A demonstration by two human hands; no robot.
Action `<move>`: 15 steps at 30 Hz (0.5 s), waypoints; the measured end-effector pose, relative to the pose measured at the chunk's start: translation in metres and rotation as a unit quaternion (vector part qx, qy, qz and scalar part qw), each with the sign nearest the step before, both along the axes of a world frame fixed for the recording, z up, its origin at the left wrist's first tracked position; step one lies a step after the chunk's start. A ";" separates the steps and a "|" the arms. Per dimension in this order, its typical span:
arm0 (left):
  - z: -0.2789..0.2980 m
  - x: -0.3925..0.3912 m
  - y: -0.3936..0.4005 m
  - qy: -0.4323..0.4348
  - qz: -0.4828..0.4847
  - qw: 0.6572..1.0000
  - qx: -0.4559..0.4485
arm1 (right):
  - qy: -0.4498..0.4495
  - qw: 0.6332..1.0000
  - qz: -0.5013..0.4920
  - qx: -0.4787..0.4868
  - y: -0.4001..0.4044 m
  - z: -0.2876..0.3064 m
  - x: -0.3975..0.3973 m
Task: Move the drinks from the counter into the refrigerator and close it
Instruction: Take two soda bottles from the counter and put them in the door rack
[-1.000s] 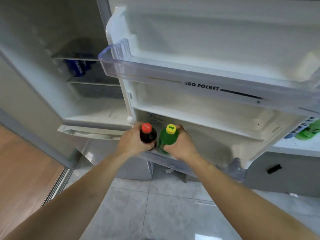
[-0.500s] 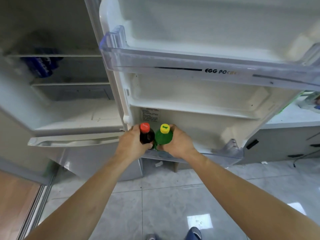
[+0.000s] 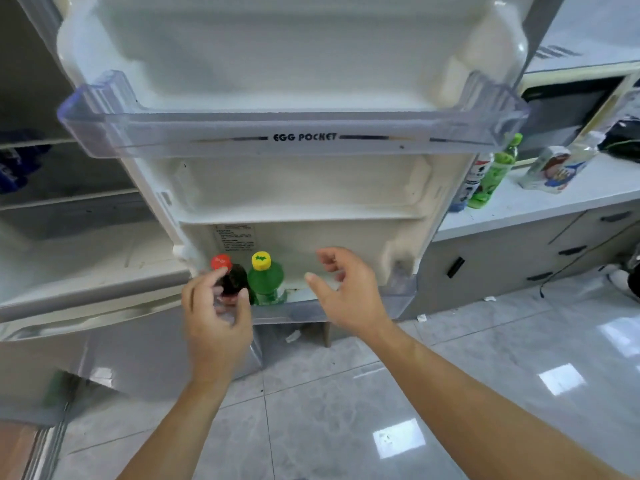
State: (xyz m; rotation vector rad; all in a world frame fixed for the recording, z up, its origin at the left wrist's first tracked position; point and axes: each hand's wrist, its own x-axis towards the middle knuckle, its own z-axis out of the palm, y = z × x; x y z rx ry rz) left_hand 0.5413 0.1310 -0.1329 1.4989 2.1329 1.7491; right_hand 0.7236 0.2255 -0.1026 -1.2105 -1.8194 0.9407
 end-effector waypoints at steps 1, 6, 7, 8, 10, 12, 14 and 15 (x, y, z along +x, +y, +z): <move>0.000 0.016 0.003 -0.004 -0.012 1.000 0.012 | 0.019 1.000 -0.017 -0.005 -0.003 0.001 0.017; 0.004 0.120 0.025 -0.060 -0.101 0.992 0.036 | 0.128 0.982 -0.119 -0.067 -0.022 -0.007 0.129; 0.004 0.143 0.028 -0.063 -0.120 0.990 0.041 | 0.145 0.976 -0.146 -0.075 -0.027 -0.011 0.153; 0.004 0.166 0.031 -0.062 -0.143 0.987 0.044 | 0.159 0.968 -0.175 -0.082 -0.032 -0.015 0.178; 0.001 0.211 0.034 -0.059 -0.185 0.980 0.042 | 0.174 0.953 -0.228 -0.098 -0.042 -0.025 0.226; -0.004 0.257 0.036 -0.070 -0.219 0.973 0.021 | 0.181 0.937 -0.277 -0.114 -0.053 -0.034 0.276; -0.010 0.299 0.036 -0.077 -0.249 0.965 -0.011 | 0.197 0.917 -0.326 -0.123 -0.066 -0.043 0.322; -0.014 0.320 0.036 -0.077 -0.265 0.961 -0.027 | 0.207 0.906 -0.346 -0.127 -0.072 -0.047 0.344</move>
